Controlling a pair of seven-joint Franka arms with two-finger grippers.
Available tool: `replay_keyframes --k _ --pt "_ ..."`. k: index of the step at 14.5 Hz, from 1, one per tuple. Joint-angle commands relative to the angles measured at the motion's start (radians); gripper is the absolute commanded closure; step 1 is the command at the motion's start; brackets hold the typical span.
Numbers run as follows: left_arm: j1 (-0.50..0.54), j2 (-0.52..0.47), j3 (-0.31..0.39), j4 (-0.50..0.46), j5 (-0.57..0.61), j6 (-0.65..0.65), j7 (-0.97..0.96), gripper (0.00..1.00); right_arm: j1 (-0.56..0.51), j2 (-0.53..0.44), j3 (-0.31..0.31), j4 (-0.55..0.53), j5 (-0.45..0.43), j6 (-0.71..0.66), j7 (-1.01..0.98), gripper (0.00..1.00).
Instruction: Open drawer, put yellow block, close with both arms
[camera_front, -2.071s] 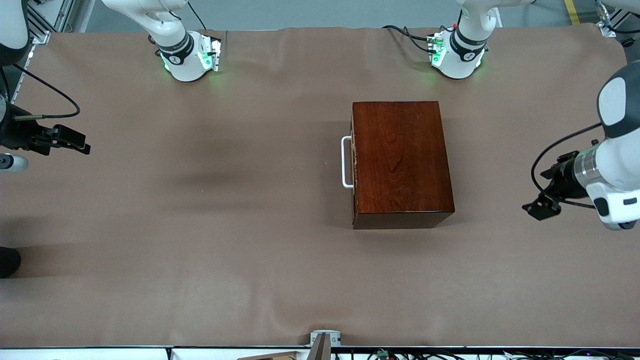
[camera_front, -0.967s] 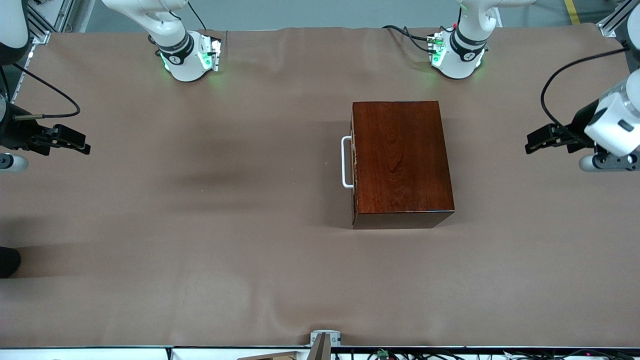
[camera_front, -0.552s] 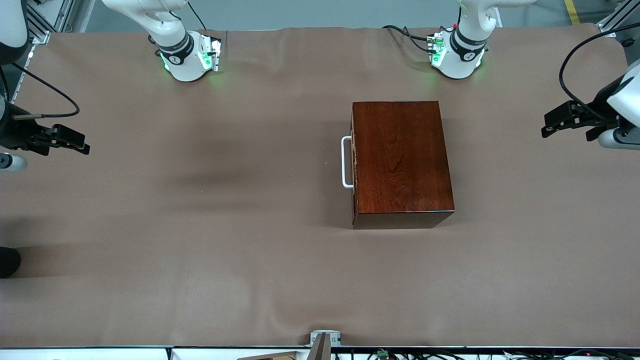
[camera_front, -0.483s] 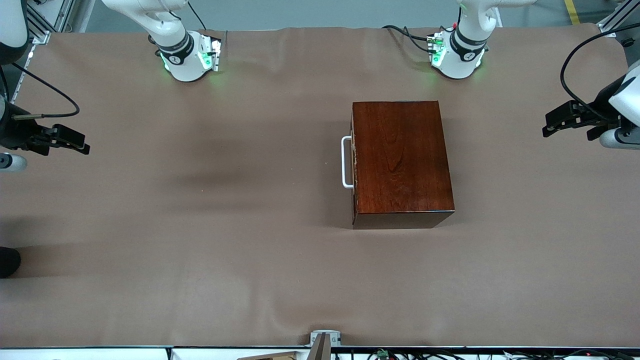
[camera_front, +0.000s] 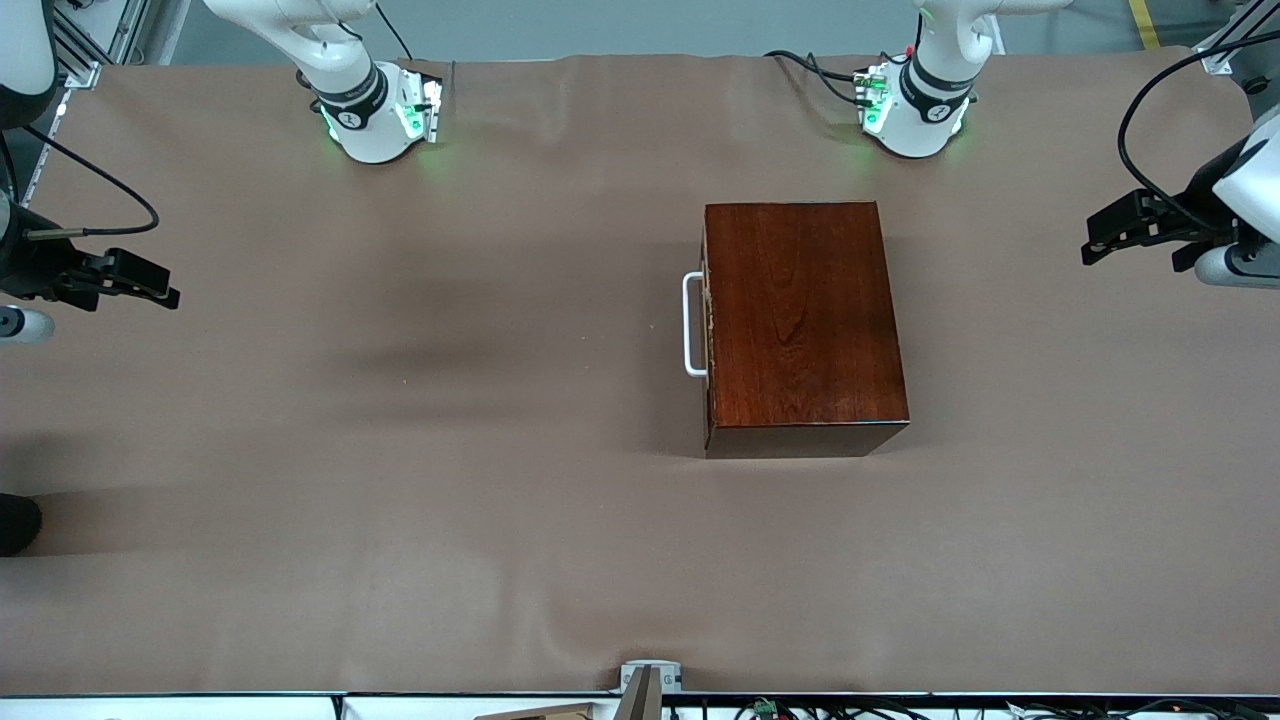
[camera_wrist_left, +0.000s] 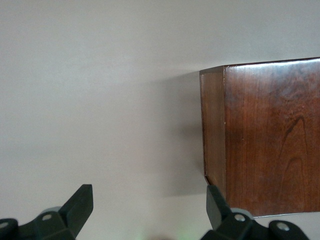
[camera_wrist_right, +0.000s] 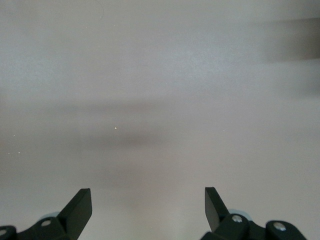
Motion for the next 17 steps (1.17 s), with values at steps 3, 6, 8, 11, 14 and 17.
replay_keyframes --k 3,6,8,11,14,17 --pt "0.013 0.005 -0.028 0.000 0.057 -0.018 -0.060 0.00 -0.007 -0.014 0.009 -0.004 -0.011 -0.007 0.011 0.00" --pt "0.019 0.020 -0.033 0.014 0.060 -0.004 -0.045 0.00 -0.005 -0.014 0.009 -0.004 -0.011 -0.006 0.011 0.00" --pt "0.020 0.028 -0.033 0.016 0.058 0.008 -0.034 0.00 -0.005 -0.014 0.009 -0.004 -0.011 -0.007 0.011 0.00" --pt "0.012 0.033 -0.033 0.014 0.051 0.008 -0.034 0.00 -0.005 -0.014 0.009 -0.004 -0.011 -0.007 0.011 0.00" --pt "0.007 0.040 -0.034 0.008 0.048 0.003 -0.034 0.00 -0.005 -0.014 0.009 -0.004 -0.011 -0.007 0.011 0.00" --pt "0.006 0.040 -0.034 0.011 0.048 0.003 -0.034 0.00 -0.005 -0.014 0.009 -0.004 -0.011 -0.007 0.011 0.00"
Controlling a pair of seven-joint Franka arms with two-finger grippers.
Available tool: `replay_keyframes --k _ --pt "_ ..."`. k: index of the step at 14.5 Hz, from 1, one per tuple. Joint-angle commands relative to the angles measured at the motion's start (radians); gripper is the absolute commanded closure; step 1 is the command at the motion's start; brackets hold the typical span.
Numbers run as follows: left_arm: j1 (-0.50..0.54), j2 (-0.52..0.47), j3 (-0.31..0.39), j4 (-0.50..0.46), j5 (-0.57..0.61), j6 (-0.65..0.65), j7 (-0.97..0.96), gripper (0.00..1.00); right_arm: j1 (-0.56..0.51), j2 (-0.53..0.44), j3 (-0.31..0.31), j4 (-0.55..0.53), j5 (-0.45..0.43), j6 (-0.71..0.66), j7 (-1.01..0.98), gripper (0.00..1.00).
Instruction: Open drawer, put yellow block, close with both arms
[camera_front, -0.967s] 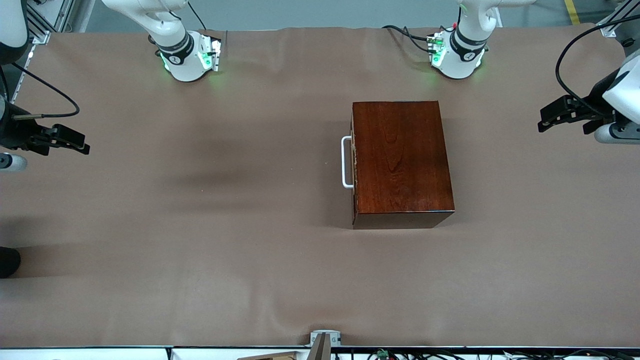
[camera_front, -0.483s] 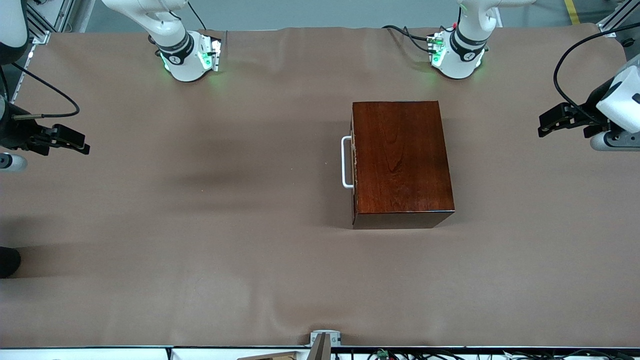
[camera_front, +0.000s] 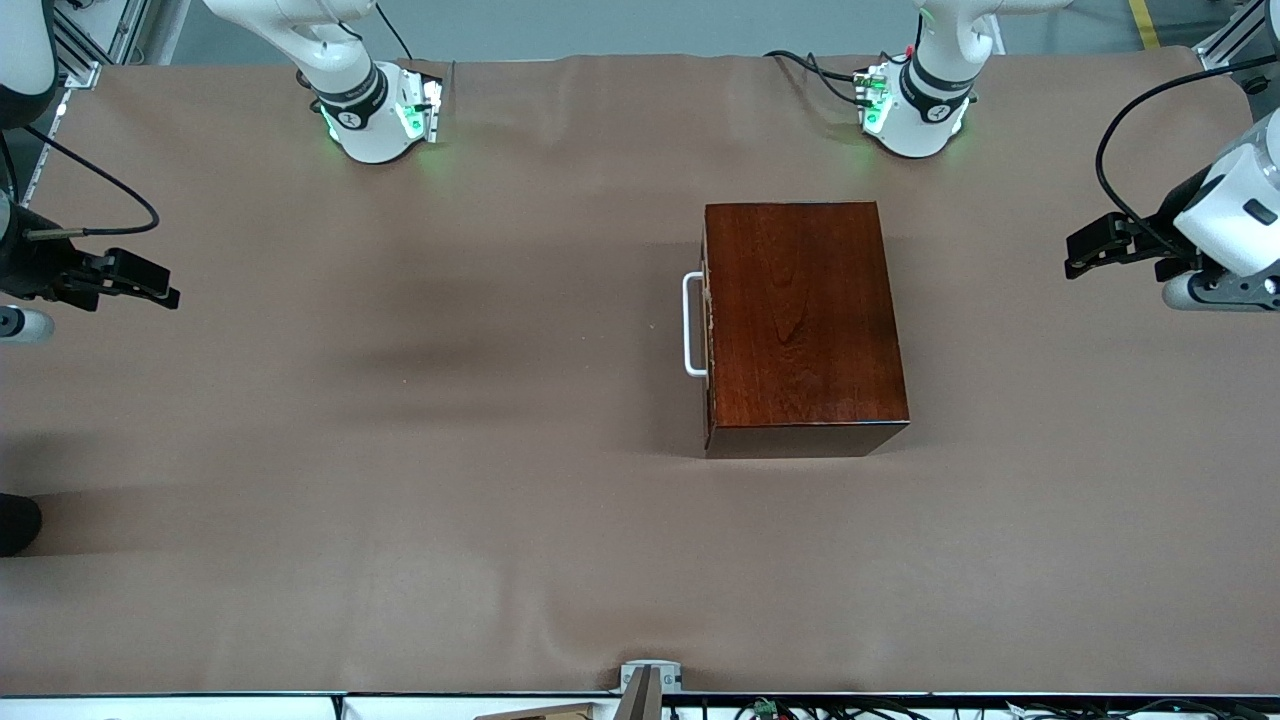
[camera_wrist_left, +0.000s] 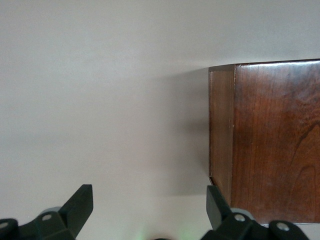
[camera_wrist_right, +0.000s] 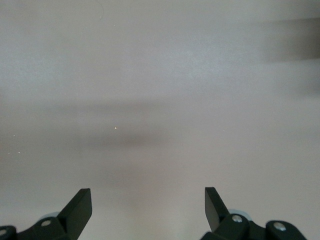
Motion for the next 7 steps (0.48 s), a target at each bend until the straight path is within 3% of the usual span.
replay_keyframes --k 1,7 --pt "0.004 0.005 -0.006 0.015 0.006 -0.002 0.014 0.00 -0.005 -0.014 0.009 -0.004 -0.011 -0.006 0.011 0.00" --pt "0.005 0.011 -0.006 0.015 0.006 -0.002 0.014 0.00 -0.005 -0.014 0.009 -0.004 -0.011 -0.007 0.012 0.00"
